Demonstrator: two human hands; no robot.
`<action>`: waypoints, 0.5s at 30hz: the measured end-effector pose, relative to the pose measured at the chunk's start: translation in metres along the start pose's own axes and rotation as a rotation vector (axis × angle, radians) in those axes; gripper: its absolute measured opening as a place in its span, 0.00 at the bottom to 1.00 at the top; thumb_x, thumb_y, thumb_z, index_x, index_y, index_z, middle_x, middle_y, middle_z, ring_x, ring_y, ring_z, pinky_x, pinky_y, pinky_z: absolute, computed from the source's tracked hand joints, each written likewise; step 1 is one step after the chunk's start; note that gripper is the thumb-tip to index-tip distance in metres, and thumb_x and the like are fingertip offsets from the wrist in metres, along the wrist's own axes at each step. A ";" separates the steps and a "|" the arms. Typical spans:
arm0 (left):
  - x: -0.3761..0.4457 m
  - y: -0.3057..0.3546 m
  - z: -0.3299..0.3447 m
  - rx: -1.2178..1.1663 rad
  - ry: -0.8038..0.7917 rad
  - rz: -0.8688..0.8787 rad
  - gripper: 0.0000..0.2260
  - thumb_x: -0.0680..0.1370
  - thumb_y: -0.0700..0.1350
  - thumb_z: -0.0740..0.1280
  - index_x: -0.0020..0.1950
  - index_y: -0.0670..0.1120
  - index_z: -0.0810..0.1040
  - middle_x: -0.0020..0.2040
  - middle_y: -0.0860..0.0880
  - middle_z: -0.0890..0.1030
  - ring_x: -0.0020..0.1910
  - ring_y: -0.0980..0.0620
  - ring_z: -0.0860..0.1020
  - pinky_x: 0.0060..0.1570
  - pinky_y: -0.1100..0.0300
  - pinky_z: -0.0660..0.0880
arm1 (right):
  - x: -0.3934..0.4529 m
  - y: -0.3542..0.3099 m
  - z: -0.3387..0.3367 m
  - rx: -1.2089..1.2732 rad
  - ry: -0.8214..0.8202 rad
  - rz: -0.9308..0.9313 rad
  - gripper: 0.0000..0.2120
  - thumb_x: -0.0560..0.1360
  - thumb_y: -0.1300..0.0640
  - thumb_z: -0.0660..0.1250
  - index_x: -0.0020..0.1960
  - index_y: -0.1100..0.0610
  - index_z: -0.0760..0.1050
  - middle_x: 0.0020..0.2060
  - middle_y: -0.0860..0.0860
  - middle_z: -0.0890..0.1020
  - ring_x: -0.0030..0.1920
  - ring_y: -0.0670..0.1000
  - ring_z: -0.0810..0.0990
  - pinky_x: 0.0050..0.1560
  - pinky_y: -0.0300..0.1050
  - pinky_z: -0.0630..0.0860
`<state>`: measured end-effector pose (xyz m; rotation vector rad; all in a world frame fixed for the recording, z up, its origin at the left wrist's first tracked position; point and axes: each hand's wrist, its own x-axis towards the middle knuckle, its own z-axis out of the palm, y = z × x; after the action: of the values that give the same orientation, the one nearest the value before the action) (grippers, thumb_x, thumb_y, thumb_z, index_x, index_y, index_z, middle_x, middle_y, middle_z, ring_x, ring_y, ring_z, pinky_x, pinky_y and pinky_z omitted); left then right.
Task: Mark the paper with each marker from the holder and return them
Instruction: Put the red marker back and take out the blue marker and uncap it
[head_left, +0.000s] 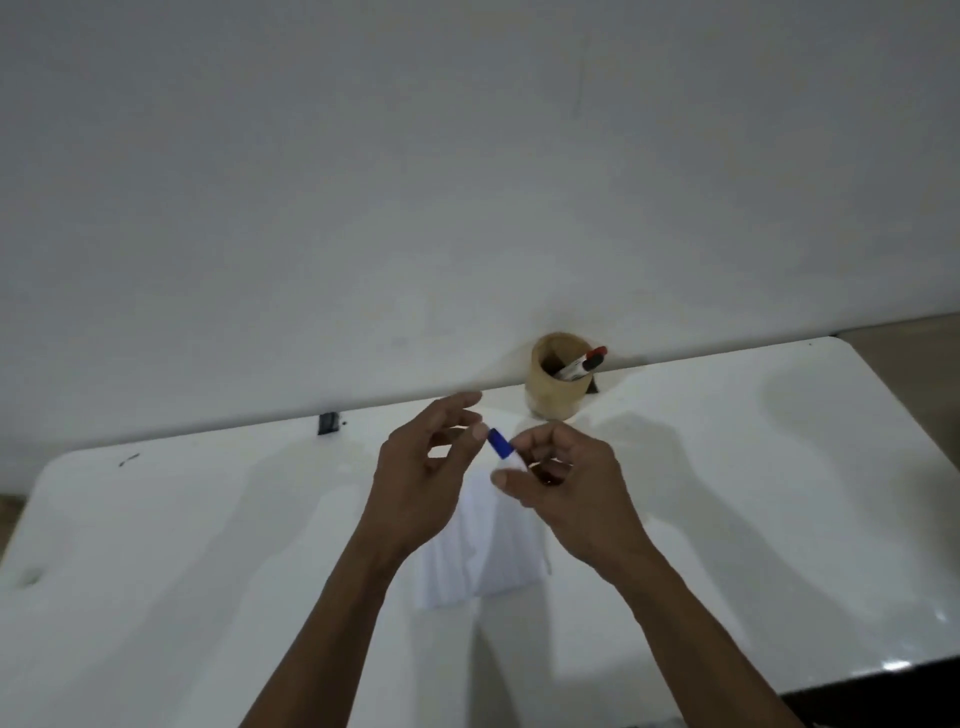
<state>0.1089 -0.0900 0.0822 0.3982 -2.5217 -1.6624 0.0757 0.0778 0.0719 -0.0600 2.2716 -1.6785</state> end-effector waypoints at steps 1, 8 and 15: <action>-0.007 -0.001 -0.008 0.012 -0.032 -0.004 0.11 0.80 0.48 0.68 0.62 0.55 0.80 0.50 0.58 0.85 0.51 0.59 0.82 0.52 0.57 0.82 | -0.007 0.001 0.007 -0.029 -0.043 -0.001 0.11 0.68 0.57 0.82 0.47 0.52 0.82 0.39 0.50 0.86 0.39 0.55 0.86 0.47 0.56 0.85; -0.049 -0.028 -0.058 -0.071 -0.083 -0.061 0.04 0.77 0.40 0.72 0.44 0.45 0.86 0.39 0.50 0.86 0.37 0.56 0.81 0.43 0.62 0.80 | -0.043 -0.013 0.040 -0.184 -0.203 -0.073 0.08 0.70 0.54 0.81 0.46 0.52 0.84 0.38 0.47 0.87 0.33 0.49 0.86 0.38 0.45 0.84; -0.081 -0.058 -0.095 -0.223 0.005 -0.155 0.03 0.75 0.38 0.74 0.46 0.44 0.87 0.38 0.43 0.86 0.34 0.54 0.80 0.44 0.60 0.81 | -0.067 -0.016 0.045 0.072 -0.133 0.028 0.12 0.67 0.63 0.82 0.48 0.62 0.84 0.37 0.57 0.88 0.34 0.51 0.86 0.36 0.45 0.82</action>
<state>0.2174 -0.1740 0.0727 0.5869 -2.3195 -1.9696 0.1490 0.0454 0.0902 -0.1192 2.1045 -1.6880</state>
